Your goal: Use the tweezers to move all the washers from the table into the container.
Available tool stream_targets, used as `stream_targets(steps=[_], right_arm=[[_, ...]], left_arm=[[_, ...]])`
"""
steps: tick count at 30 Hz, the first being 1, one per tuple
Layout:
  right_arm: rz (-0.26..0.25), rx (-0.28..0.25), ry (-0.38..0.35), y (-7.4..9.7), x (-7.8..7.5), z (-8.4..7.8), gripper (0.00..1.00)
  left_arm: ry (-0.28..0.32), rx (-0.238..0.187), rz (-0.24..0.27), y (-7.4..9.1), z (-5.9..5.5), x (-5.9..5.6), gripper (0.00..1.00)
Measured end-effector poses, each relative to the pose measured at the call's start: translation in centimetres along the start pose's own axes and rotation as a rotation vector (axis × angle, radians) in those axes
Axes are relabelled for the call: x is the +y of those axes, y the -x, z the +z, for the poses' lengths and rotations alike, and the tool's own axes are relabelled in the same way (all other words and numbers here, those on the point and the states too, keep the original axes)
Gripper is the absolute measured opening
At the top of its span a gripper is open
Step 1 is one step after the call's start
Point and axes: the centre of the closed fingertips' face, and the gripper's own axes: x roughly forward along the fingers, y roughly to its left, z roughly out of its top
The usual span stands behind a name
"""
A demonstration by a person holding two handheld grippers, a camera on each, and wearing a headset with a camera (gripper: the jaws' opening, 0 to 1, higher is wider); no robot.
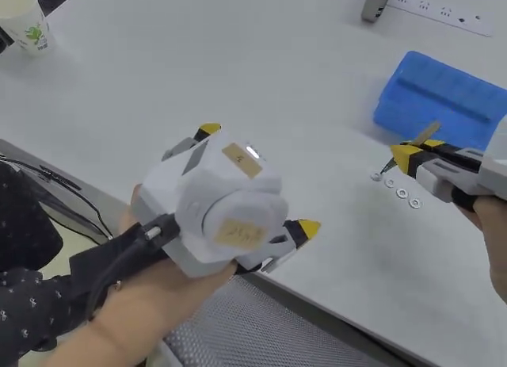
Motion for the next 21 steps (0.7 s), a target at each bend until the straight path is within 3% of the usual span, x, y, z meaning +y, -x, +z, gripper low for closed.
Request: stream_targets(steps=[8,17,21], right_arm=[[-0.008,0.002,0.002,-0.24,-0.06,-0.31,0.03],[-0.004,-0.002,-0.020,-0.35,0.27,-0.32,0.03],[-0.015,0.008,0.047,-0.42,0.51,-0.46,0.03]], left_arm=[[0.008,-0.016,0.006,0.12,0.28,0.17,0.99],[0.002,-0.005,0.008,0.04,0.06,0.18,0.98],[0.003,-0.005,0.011,0.07,0.06,0.24,0.98]])
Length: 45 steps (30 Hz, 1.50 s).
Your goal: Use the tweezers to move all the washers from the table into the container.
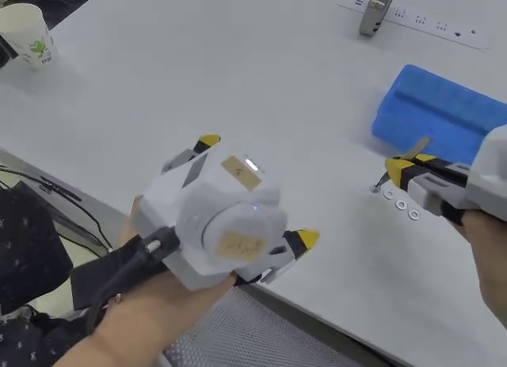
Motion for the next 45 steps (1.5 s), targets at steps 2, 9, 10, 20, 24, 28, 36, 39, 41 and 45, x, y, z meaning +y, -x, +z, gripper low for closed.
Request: stream_targets(steps=[2,9,10,20,24,28,36,39,41,45], right_arm=[[-0.006,0.007,0.059,0.0,0.4,0.0,0.03],[-0.011,0.068,0.235,0.0,1.1,-0.1,0.01],[-0.007,0.074,0.249,-0.2,1.3,-0.2,0.01],[-0.013,0.068,0.092,-0.3,-0.4,0.0,0.01],[-0.004,0.041,0.034,0.2,-0.9,0.9,0.01],[-0.013,0.009,0.003,1.0,-1.2,2.2,0.01],[-0.029,-0.029,0.010,2.0,-2.4,4.0,0.01],[-0.043,-0.052,0.012,2.5,-3.2,5.2,0.01],[-0.057,-0.067,0.019,2.8,-3.7,5.9,0.01],[-0.080,-0.079,0.031,2.8,-5.0,6.8,0.01]], left_arm=[[0.000,-0.002,0.001,0.0,0.0,0.0,0.98],[-0.001,-0.007,0.002,0.1,0.1,0.0,0.98],[-0.002,-0.009,0.000,0.1,0.1,0.0,0.98],[-0.009,-0.007,-0.004,0.1,0.1,-0.1,0.98],[-0.011,-0.005,-0.009,0.1,0.1,-0.2,0.98],[-0.021,-0.003,-0.013,0.1,0.1,-0.4,0.98],[-0.020,0.004,-0.003,0.0,0.0,-0.1,0.98],[-0.021,0.006,0.001,0.1,-0.1,-0.1,0.98],[-0.020,0.006,0.004,0.1,-0.1,0.0,0.97],[-0.017,0.009,0.007,0.1,-0.1,0.0,0.97]])
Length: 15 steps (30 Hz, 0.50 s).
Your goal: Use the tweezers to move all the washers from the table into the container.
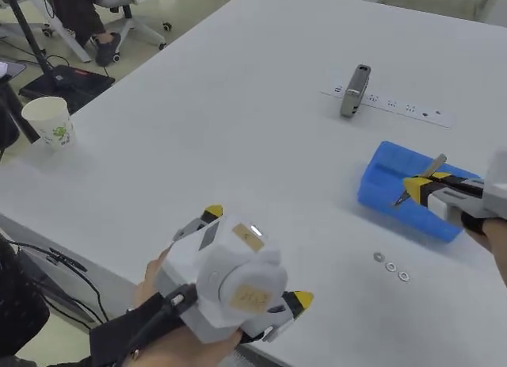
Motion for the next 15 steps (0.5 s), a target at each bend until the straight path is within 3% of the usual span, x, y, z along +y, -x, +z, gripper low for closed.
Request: stream_targets(steps=[9,15], right_arm=[[-0.069,-0.034,-0.011,-0.9,-3.4,1.2,0.01],[-0.088,-0.012,-0.012,-2.1,-4.5,-0.1,0.01]], left_arm=[[-0.006,0.016,-0.002,-0.1,-0.2,-0.1,0.97],[-0.017,0.022,-0.005,-0.2,-0.3,-0.2,0.97]])
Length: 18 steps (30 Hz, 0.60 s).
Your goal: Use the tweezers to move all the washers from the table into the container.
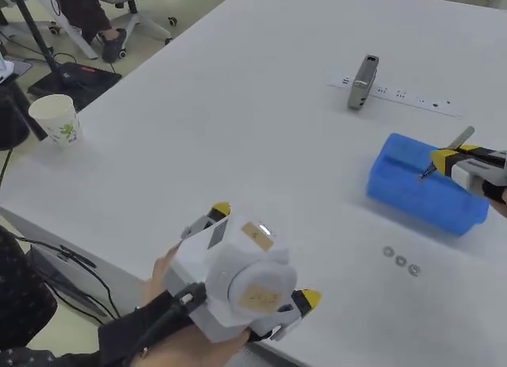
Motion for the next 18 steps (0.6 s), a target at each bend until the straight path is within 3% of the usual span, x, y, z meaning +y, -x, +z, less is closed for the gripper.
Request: stream_targets(steps=[7,18], right_arm=[[-0.009,0.021,-0.035,-0.7,-0.4,-1.8,0.02],[-0.017,0.036,-0.047,-2.2,-0.2,-3.4,0.02]], left_arm=[[0.048,-0.058,0.044,0.6,0.9,1.2,0.97],[0.048,-0.047,0.042,0.4,0.6,1.1,0.97]])
